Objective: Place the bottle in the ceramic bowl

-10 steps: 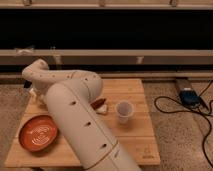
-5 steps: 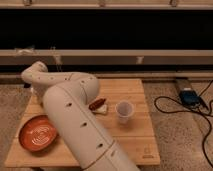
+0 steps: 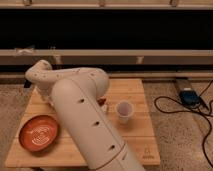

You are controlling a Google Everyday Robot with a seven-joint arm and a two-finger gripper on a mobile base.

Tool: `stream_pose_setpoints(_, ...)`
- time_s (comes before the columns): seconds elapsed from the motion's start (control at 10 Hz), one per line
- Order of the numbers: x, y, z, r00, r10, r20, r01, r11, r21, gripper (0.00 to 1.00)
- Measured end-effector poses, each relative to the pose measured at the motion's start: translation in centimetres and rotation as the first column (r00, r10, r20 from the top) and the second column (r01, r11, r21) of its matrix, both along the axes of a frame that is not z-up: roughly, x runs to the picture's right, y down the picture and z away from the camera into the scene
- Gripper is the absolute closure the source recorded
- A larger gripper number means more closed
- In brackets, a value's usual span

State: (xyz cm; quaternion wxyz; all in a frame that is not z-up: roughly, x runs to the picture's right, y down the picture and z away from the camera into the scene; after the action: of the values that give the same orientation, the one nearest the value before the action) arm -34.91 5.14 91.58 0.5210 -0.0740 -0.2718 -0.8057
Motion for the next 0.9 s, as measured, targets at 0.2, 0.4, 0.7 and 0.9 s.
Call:
stream_pose_setpoints(0.2, 3.1, -0.1, -2.3, 1.000, 0.005, 0.003, -0.005, 0.9998, 0.019, 1.00)
stream_pose_setpoints(0.4, 5.0, 0.9, -4.9, 1.000, 0.005, 0.011, -0.005, 0.9997, 0.023, 1.00)
stream_pose_setpoints(0.7, 6.2, 3.9, -9.2, 1.000, 0.008, 0.030, -0.009, 0.9998, 0.020, 1.00)
stream_pose_setpoints(0.9, 6.7, 6.6, -12.9, 0.998, -0.001, 0.055, 0.000, 0.9998, 0.019, 1.00)
